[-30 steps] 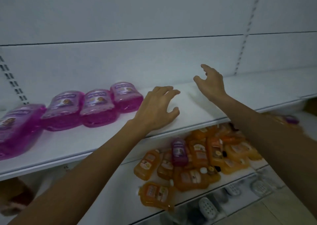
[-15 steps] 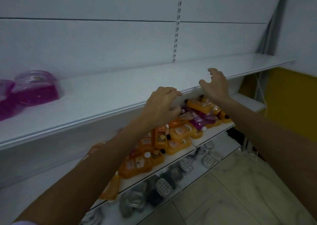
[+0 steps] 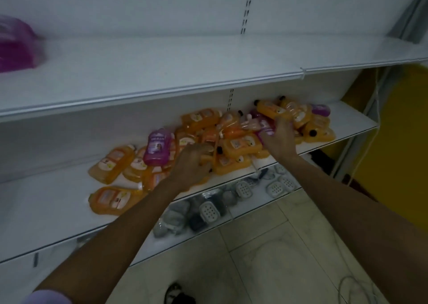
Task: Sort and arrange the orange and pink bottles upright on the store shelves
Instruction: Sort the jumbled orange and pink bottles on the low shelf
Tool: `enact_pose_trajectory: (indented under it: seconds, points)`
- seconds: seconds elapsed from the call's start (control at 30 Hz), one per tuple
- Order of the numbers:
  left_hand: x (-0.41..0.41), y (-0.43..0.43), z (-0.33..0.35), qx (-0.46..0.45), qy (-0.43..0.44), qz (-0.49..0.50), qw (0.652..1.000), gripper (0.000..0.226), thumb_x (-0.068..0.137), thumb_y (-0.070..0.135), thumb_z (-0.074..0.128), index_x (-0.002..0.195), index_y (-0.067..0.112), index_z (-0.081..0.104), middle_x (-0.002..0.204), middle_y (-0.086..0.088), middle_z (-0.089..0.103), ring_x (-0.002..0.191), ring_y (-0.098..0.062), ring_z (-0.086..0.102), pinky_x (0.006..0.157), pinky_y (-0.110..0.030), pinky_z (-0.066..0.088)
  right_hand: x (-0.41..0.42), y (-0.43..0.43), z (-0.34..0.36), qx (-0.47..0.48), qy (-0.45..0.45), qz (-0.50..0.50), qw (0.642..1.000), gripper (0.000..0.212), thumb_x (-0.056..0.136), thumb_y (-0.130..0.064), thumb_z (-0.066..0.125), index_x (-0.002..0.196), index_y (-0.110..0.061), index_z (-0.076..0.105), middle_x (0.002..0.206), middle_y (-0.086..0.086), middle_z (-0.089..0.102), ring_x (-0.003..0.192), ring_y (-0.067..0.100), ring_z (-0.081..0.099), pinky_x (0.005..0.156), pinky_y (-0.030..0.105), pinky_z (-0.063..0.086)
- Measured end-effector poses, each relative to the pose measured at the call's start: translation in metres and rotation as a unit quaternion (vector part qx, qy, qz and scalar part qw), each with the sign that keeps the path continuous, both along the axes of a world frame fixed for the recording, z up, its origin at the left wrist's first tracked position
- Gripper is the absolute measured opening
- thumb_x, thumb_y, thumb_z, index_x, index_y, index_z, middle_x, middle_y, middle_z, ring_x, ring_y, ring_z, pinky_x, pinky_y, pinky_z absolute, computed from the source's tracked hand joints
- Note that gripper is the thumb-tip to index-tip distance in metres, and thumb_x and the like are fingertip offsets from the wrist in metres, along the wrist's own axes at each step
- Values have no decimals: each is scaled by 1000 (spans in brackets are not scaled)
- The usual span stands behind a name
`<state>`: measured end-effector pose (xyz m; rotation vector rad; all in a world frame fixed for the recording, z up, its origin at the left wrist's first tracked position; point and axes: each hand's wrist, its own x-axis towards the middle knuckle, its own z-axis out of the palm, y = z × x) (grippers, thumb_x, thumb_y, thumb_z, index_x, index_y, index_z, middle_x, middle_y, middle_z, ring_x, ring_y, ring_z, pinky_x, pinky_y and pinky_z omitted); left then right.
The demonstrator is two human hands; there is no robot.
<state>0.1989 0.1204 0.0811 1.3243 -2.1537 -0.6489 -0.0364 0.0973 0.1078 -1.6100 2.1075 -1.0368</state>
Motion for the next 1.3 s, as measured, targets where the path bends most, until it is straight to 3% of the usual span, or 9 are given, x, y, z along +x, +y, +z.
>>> enact_pose_trajectory:
  seconds: [0.1,0.27,0.43,0.53,0.63,0.8,0.97,1.13,1.3]
  points:
    - [33,-10,-20,37,-22,73,996,39,86,9,60,125,9,58,126,-12,58,114,-28,55,88,-26,40,33,-16,-27,31,-18,41,999,37,82,-19,65,113,-3,56,112,15,60,105,28,55,79,29,40]
    - [87,-49,-49,89,6,177,980,32,87,12,61,118,9,62,115,-17,63,101,-32,61,81,-30,47,81,-39,-63,65,-38,89,993,39,87,-17,60,121,-3,49,114,9,54,107,23,50,81,29,39]
    - [113,-85,-74,140,12,254,957,33,94,19,52,125,8,56,121,-15,61,105,-27,58,76,-23,39,103,-57,-97,121,-39,125,984,59,80,-44,54,129,-13,46,120,11,54,109,28,53,84,37,47]
    - [118,-103,-92,159,25,278,947,35,95,28,50,124,8,56,122,-13,60,104,-26,59,73,-24,40,105,-63,-109,131,-71,108,983,54,84,-25,61,133,-13,42,125,13,53,112,28,52,91,44,47]
    - [115,-117,-99,199,35,285,937,43,94,34,52,127,7,52,118,-9,60,102,-26,60,66,-20,43,100,-70,-118,140,-93,82,982,45,85,-21,61,128,-13,48,120,8,55,110,23,53,83,32,43]
    - [122,-158,-142,264,69,274,922,80,70,73,57,120,11,56,111,-15,65,99,-31,65,86,-47,54,77,-79,-133,169,-133,11,977,48,87,-15,60,131,-5,43,124,15,53,115,29,52,94,38,45]
    - [105,-161,-131,320,106,310,889,54,66,22,83,114,14,58,116,-13,64,104,-29,62,93,-42,49,47,-81,-135,188,-127,-28,973,50,90,-13,58,136,-4,39,132,16,49,120,29,49,93,28,38]
    - [105,-169,-132,424,259,332,802,43,63,10,82,100,14,60,111,-15,65,94,-30,65,85,-45,54,28,-85,-140,199,-139,-67,968,52,89,-13,59,137,-6,39,134,15,48,121,28,48,89,26,38]
    - [100,-161,-126,471,377,321,730,52,73,11,73,120,8,53,110,-12,63,92,-29,62,60,-36,57,16,-85,-141,203,-127,-73,968,48,90,-12,58,134,-3,42,132,17,51,119,30,50,90,28,39]
